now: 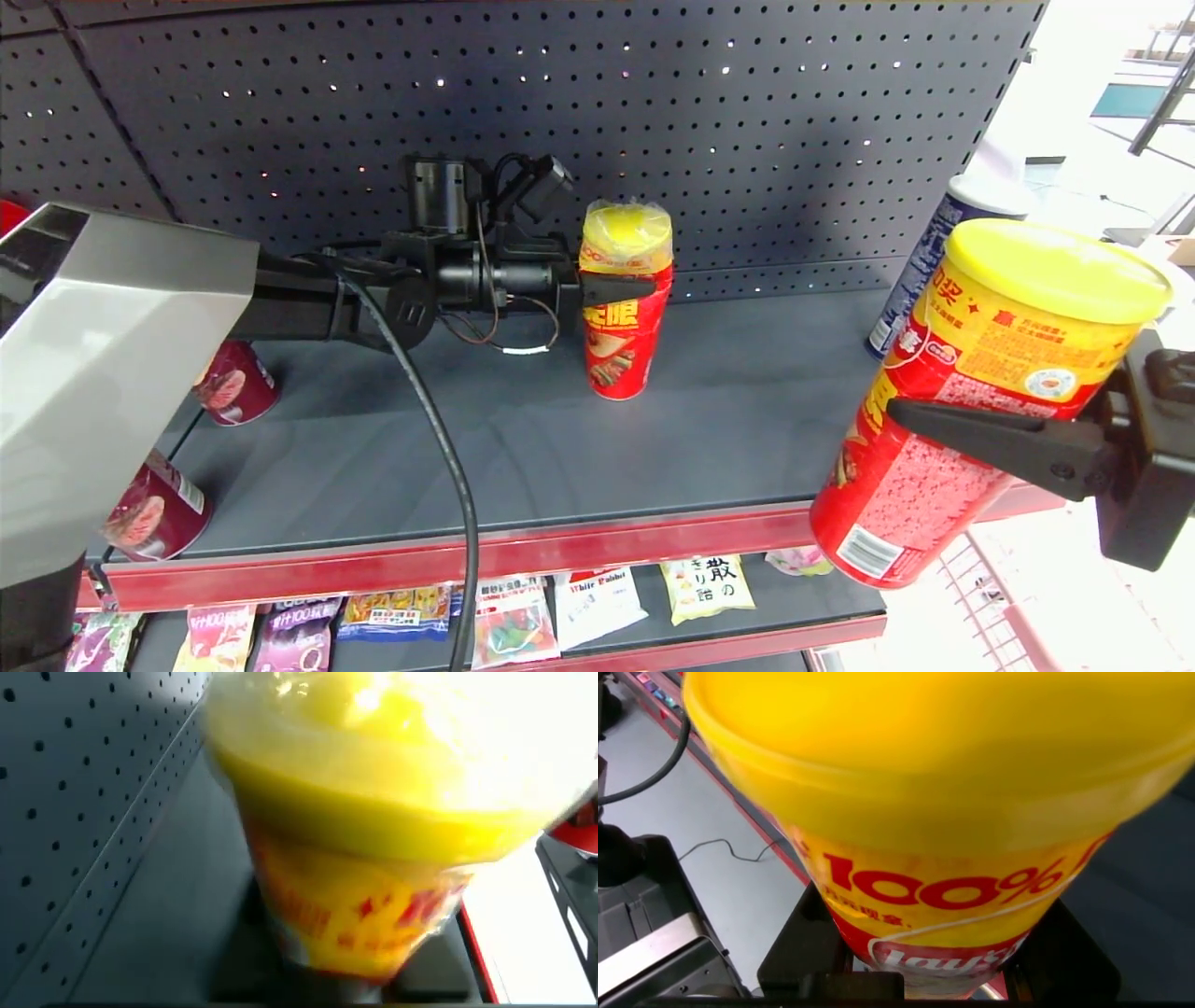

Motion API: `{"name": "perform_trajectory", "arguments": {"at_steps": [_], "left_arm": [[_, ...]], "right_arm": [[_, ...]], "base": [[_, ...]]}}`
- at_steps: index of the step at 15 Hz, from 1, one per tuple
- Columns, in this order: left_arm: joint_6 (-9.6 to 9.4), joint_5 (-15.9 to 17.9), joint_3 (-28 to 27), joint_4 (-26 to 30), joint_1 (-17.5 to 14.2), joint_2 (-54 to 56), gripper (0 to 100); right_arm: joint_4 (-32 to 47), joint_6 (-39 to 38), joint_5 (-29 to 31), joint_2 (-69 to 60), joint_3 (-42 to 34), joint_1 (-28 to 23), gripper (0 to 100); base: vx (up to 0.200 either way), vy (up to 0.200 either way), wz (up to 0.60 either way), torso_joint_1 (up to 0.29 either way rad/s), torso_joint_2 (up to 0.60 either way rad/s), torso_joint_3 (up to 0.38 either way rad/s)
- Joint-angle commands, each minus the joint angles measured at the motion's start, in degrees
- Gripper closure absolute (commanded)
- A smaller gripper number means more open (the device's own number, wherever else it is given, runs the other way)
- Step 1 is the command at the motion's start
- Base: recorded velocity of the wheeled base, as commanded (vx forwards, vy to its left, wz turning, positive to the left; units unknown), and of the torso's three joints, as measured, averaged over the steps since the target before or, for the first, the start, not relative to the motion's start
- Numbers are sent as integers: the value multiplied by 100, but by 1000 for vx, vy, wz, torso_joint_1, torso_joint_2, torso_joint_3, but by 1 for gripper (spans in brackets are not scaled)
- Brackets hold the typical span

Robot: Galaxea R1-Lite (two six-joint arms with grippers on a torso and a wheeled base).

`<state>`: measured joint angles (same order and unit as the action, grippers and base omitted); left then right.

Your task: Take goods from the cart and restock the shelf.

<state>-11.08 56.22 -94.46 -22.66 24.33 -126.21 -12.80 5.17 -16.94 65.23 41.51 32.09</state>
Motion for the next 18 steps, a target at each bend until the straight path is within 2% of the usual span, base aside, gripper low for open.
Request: {"name": "perform_trajectory", "arguments": {"at_steps": [1, 3, 5, 6, 8, 9, 12, 13, 14, 16, 17, 18], "left_arm": [[9, -6, 7, -10, 1, 97, 100], [18, -24, 121, -1, -7, 272, 100], [176, -199, 482, -1, 10, 659, 100], [352, -454, 772, -10, 107, 967, 100], [546, -894, 1290, -19, 265, 1441, 100], [563, -1008, 1475, -28, 318, 1582, 100], [563, -1544, 2740, -142, 537, 2382, 100], [563, -1658, 2969, -221, 564, 2505, 100], [572, -1878, 3461, -555, 573, 2733, 100], [590, -2098, 3830, -995, 573, 2830, 100], [792, -2414, 4147, -1364, 590, 2909, 100], [897, -2555, 4261, -1478, 625, 2935, 100]], "right_arm": [[-3, 2, -2, -2, -2, -18, 100], [-3, 2, -2, -2, -2, -18, 100], [-3, 2, -2, -10, -2, -18, 100], [-3, 2, -2, -10, -2, -18, 100], [-3, 2, -2, -10, -2, -18, 100], [-3, 2, -2, -10, -2, -18, 100], [-3, 2, -2, -10, 6, -18, 100], [-3, 2, -2, -10, 6, -18, 100], [-3, -7, -2, -19, 6, -18, 100], [-3, -7, -11, -10, 6, -18, 100], [-3, 2, -11, -2, 6, -18, 100], [-3, -7, -11, -2, 6, -18, 100]], "base": [[0, 0, 0, 0, 0, 0], [0, 0, 0, 0, 0, 0], [0, 0, 0, 0, 0, 0], [0, 0, 0, 0, 0, 0], [0, 0, 0, 0, 0, 0], [0, 0, 0, 0, 0, 0], [0, 0, 0, 0, 0, 0], [0, 0, 0, 0, 0, 0], [0, 0, 0, 0, 0, 0], [0, 0, 0, 0, 0, 0], [0, 0, 0, 0, 0, 0], [0, 0, 0, 0, 0, 0]]}}
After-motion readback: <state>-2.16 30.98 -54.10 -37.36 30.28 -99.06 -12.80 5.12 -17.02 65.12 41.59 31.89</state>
